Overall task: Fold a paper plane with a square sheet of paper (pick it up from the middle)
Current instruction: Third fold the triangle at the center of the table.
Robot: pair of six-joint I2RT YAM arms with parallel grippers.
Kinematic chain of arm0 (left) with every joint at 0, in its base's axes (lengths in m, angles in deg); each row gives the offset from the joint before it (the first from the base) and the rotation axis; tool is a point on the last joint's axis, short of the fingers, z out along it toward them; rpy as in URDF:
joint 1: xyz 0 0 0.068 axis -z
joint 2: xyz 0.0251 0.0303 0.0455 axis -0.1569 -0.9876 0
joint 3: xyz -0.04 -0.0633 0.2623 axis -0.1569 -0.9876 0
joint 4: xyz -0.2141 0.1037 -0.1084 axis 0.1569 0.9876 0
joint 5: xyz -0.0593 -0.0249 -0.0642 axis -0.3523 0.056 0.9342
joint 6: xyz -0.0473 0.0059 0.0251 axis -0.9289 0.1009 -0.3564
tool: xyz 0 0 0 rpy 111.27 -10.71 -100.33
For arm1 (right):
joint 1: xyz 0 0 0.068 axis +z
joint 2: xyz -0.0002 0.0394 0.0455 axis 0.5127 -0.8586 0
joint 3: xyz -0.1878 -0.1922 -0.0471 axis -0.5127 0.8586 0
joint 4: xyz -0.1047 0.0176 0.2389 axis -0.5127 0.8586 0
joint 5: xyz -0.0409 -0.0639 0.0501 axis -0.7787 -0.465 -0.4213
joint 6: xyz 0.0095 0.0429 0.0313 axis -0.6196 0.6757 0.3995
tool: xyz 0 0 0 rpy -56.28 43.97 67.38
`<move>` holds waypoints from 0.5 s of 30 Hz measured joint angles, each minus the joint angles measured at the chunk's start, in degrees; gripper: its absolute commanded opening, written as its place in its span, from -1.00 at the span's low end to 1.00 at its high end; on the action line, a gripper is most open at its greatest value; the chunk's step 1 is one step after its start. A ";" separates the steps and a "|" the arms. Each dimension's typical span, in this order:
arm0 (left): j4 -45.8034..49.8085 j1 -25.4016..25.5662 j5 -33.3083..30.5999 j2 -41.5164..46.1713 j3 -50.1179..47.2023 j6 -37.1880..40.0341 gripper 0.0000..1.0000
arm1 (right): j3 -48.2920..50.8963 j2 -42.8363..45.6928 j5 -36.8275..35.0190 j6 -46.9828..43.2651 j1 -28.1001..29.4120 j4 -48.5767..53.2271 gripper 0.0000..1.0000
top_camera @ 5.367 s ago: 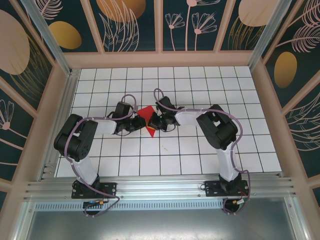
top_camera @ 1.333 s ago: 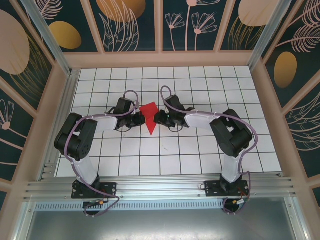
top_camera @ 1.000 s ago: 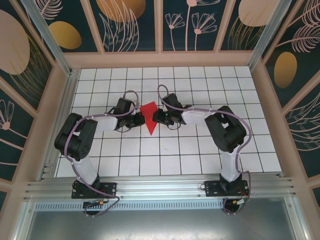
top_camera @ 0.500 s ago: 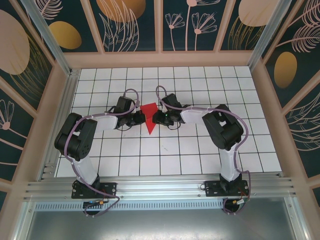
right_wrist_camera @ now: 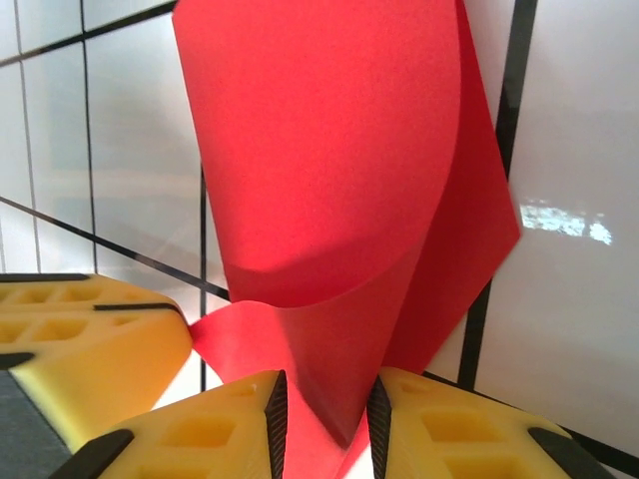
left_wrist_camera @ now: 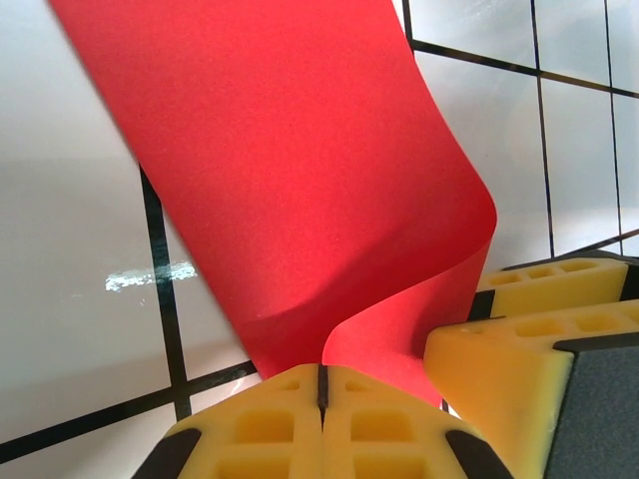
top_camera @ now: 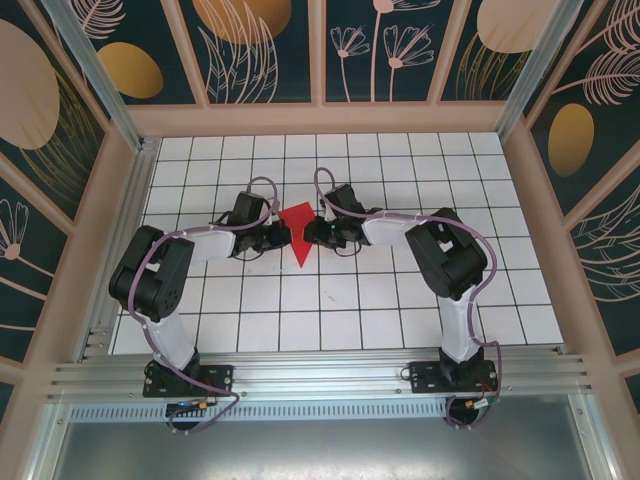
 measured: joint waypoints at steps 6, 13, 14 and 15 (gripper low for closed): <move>0.00 0.00 0.02 0.00 0.00 0.00 -1.00 | 0.00 -0.70 0.81 1.38 -0.04 -1.11 -0.39; -0.02 0.00 0.02 0.00 0.00 0.00 -1.00 | -1.09 -2.29 1.29 1.09 -0.17 -0.50 -0.39; -0.02 0.00 0.00 0.00 0.00 0.00 -1.00 | -1.44 -2.43 1.25 0.90 -0.15 -0.07 -0.39; -0.02 0.00 -0.02 0.00 0.00 0.00 -1.00 | -1.68 -2.45 1.16 0.68 -0.15 0.37 -0.38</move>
